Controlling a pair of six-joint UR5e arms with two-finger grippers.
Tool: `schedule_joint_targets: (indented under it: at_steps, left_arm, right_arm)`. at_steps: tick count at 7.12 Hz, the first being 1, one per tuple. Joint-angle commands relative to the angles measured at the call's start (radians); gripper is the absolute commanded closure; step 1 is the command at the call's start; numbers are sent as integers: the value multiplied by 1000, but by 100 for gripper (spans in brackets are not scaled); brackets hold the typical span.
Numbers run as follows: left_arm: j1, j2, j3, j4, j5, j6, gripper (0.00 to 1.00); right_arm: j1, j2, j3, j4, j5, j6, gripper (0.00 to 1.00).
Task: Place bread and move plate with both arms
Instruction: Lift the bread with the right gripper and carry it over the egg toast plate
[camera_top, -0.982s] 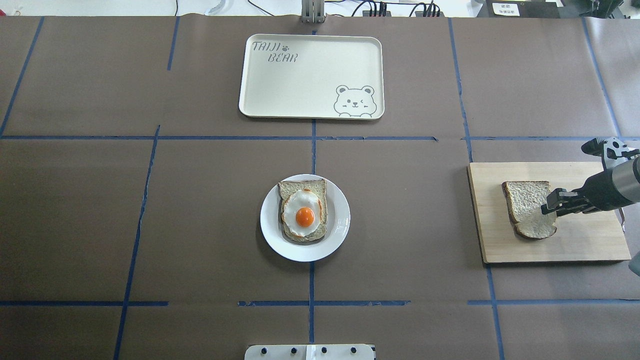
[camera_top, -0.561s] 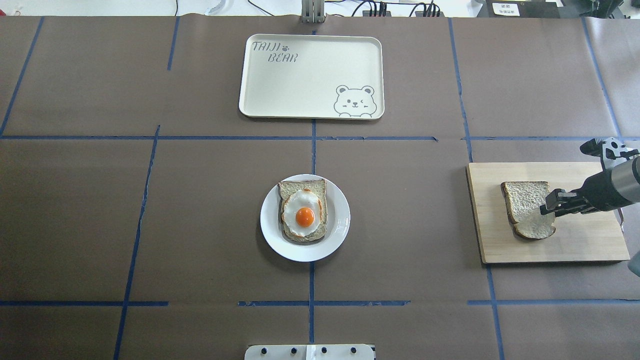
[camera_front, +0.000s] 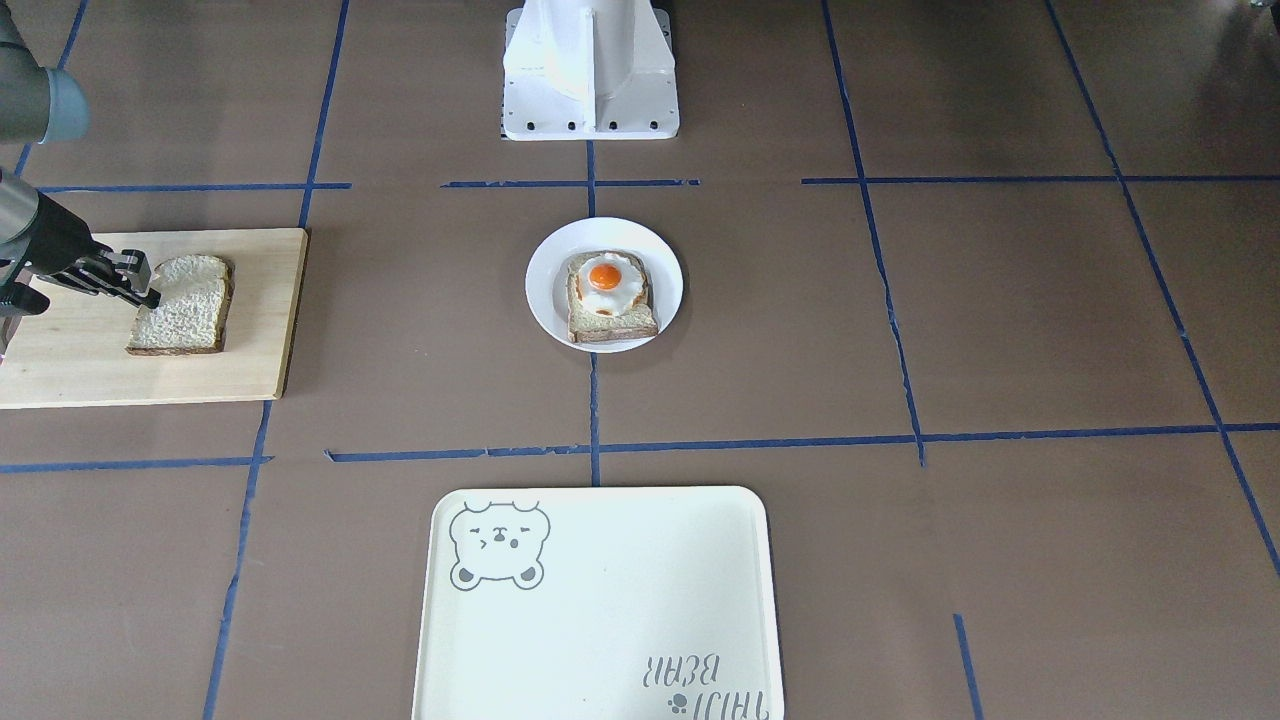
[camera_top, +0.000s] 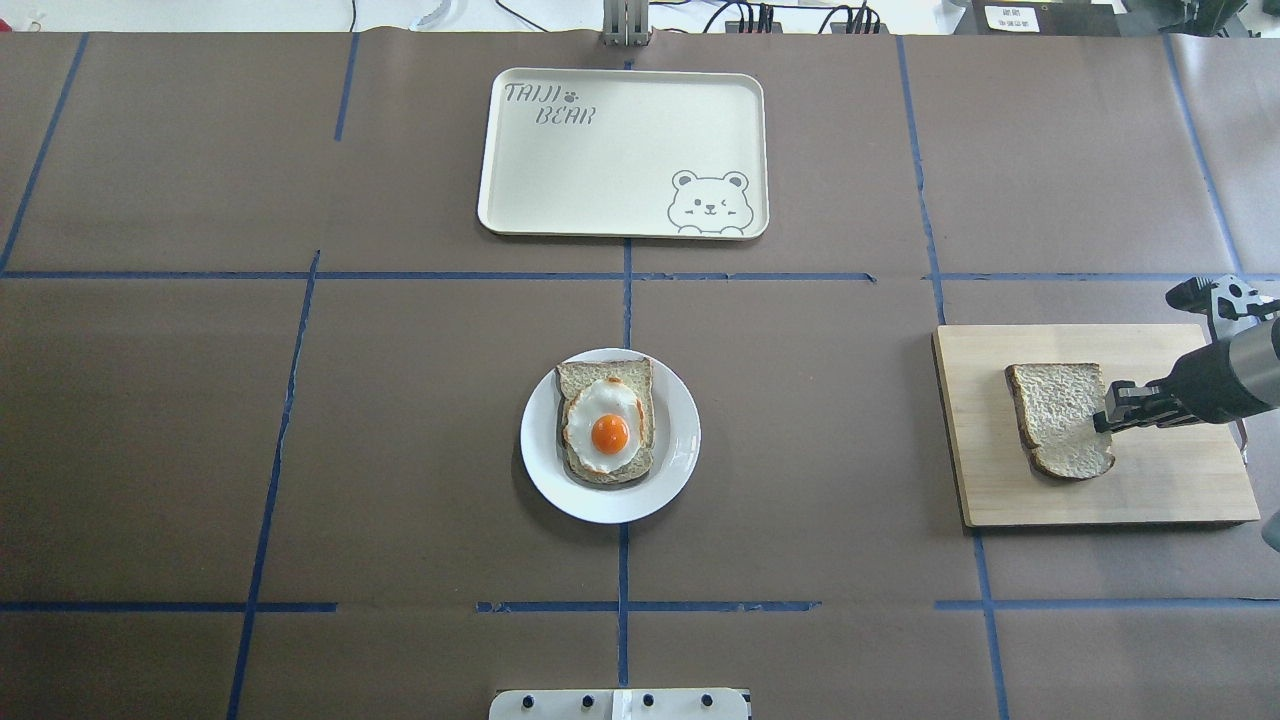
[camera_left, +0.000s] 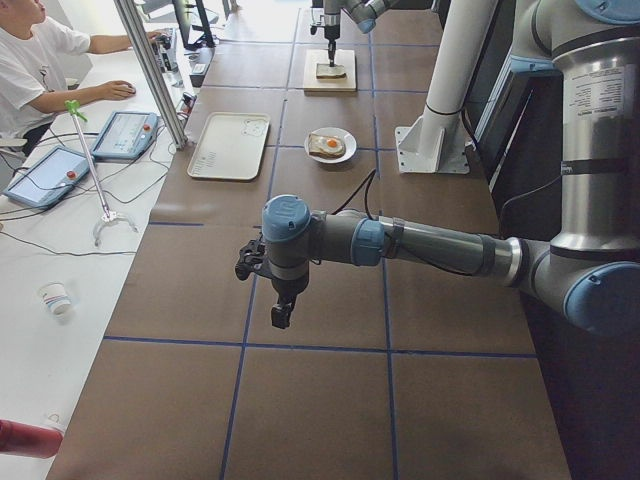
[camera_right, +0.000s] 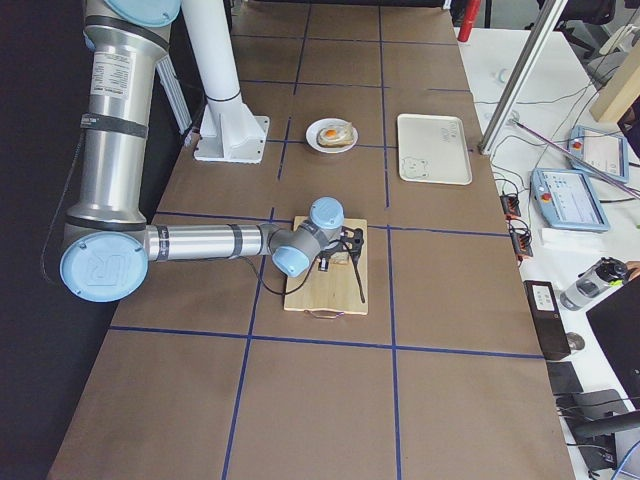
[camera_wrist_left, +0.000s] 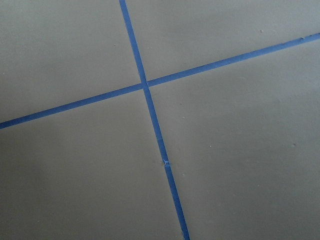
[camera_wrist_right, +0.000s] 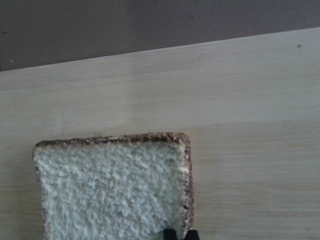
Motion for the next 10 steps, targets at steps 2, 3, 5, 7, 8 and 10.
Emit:
schedule_joint_targets:
  at_steps: [2,3,5,7,8,10]
  left_arm:
    - [0,-1,-1,-1,0,0,0]
    - [0,-1,-1,0,-2,0,0]
    - [0,-1,-1,-1,-14,0,0]
    - [0,-1,-3,0,-15,0,0]
    - [0,-1,-3,0,-15,0,0]
    - [0,-1,-3,0,-15,0,0]
  right_arm:
    - [2,-9,11,27,-1,-2,100]
    - [2,-11,5,51,2,-2,100]
    - [7,-21,55,113,26,8,100]
    - [24,-2,89,147,56,8,100]
    - [24,35,110,161,74,30,100]
    - [19,189,102,164,92,132,100]
